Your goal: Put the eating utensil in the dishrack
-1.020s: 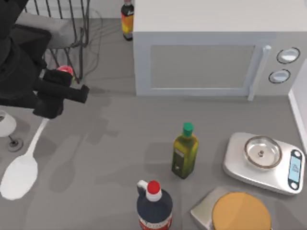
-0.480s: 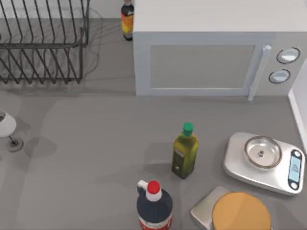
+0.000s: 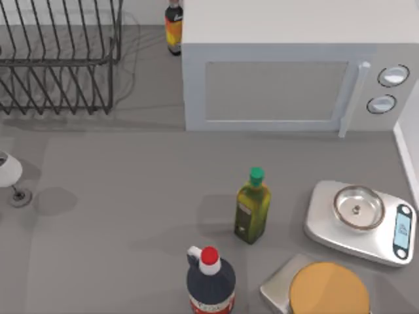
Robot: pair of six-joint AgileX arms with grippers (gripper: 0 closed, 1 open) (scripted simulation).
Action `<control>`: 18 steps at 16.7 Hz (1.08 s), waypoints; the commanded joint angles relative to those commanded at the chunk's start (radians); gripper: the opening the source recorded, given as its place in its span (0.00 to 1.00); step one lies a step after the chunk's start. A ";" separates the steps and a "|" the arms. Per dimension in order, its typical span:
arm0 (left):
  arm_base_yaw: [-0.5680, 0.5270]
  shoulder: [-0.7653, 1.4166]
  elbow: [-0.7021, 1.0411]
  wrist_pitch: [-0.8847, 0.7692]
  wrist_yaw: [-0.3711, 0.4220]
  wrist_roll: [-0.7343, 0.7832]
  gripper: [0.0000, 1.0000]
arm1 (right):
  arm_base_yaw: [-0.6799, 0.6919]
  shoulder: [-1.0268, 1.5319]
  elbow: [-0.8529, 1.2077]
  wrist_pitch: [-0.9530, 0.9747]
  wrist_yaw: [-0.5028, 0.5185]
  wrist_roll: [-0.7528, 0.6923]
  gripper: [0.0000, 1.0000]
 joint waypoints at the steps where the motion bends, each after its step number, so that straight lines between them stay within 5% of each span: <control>1: 0.000 0.000 0.000 0.000 0.000 0.000 0.00 | 0.000 0.000 0.000 0.000 0.000 0.000 1.00; 8: -0.015 0.112 -0.001 0.106 -0.011 0.001 0.00 | 0.000 0.000 0.000 0.000 0.000 0.000 1.00; 18: -0.087 0.710 -0.129 0.864 -0.077 0.006 0.00 | 0.000 0.000 0.000 0.000 0.000 0.000 1.00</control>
